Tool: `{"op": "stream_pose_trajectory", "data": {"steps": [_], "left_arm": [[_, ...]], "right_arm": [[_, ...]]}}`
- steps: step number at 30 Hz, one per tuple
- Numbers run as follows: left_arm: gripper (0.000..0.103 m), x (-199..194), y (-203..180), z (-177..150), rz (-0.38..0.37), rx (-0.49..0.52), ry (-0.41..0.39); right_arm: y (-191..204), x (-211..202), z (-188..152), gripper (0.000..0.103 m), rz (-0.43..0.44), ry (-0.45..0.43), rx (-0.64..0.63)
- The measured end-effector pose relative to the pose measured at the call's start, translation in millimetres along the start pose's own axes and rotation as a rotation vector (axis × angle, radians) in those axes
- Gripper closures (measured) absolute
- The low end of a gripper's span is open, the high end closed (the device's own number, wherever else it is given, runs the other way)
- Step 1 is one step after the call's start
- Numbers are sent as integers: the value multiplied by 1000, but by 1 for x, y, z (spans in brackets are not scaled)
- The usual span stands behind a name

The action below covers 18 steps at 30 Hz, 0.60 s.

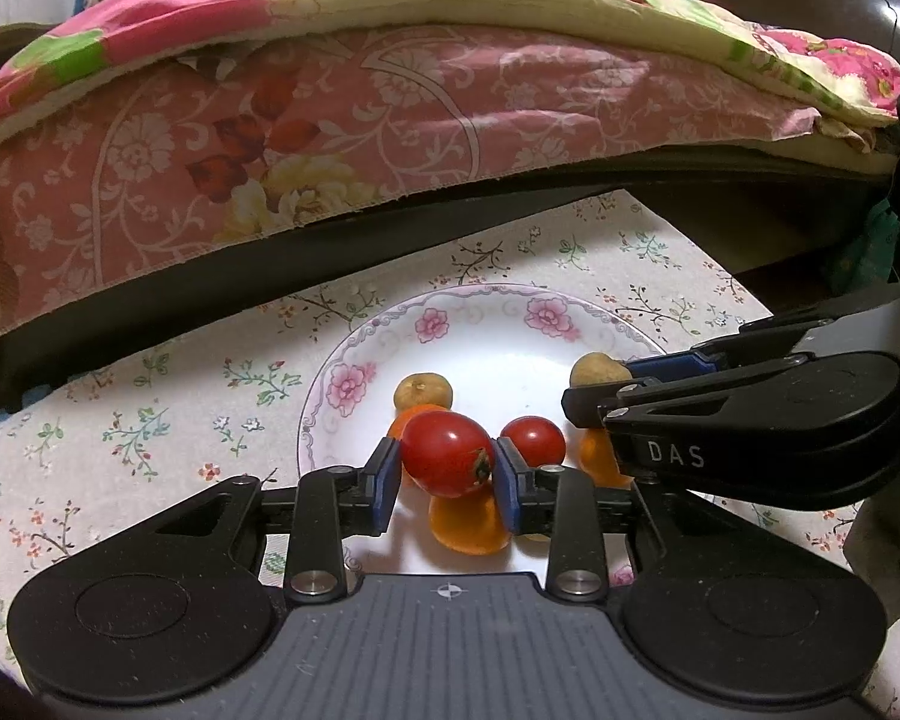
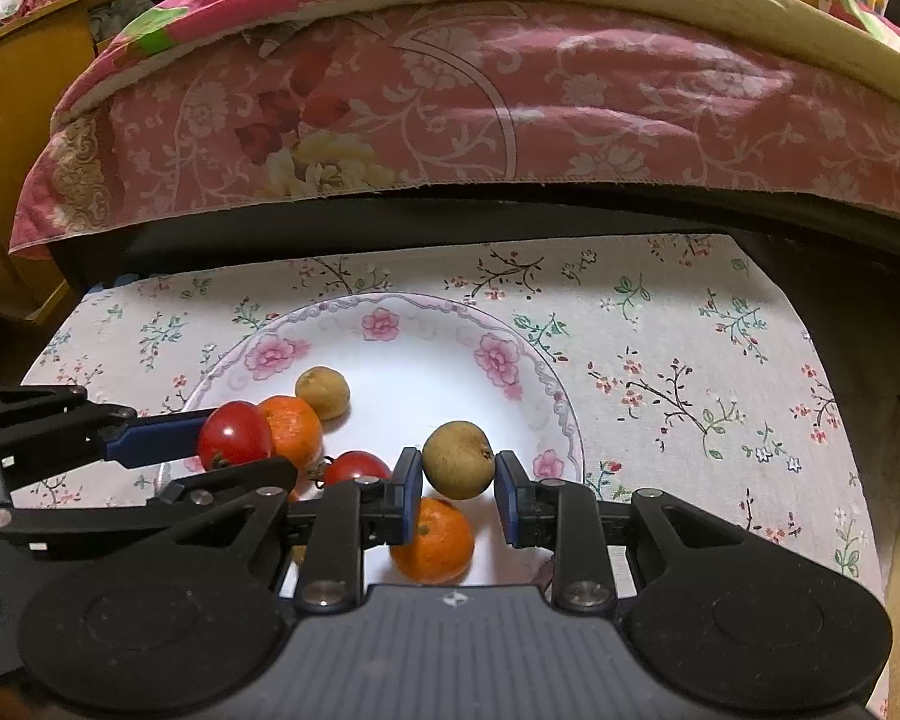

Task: Organize fruits
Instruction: 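Carry the red tomato and brown fruit over the white plate and open both tools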

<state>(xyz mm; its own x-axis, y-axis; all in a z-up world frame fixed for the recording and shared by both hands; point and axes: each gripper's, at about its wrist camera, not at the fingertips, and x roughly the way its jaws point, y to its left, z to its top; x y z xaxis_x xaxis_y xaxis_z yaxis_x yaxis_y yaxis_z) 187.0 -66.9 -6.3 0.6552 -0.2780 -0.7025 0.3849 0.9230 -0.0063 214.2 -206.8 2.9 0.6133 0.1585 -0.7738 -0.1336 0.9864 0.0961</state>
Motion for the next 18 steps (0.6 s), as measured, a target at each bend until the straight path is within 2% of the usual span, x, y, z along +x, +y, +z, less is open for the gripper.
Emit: {"op": "stream_pose_trajectory", "data": {"steps": [9,10,11,13,15,18], "left_arm": [[53,3,1,1,6,-5,7],[42,3,1,1,2,-4,8],[36,3,0,1,-6,-2,6],[40,2,-5,1,4,21,1],[40,1,-9,1,29,51,-5],[39,0,-9,2,28,38,0]], "right_arm": [[-3,1,0,76,-3,-8,15],[-3,1,1,76,-4,-10,16],[-3,1,1,75,0,-13,19],[-2,0,1,72,14,-20,20],[0,-1,2,71,4,-24,7],[0,-2,1,71,1,-33,10]]}}
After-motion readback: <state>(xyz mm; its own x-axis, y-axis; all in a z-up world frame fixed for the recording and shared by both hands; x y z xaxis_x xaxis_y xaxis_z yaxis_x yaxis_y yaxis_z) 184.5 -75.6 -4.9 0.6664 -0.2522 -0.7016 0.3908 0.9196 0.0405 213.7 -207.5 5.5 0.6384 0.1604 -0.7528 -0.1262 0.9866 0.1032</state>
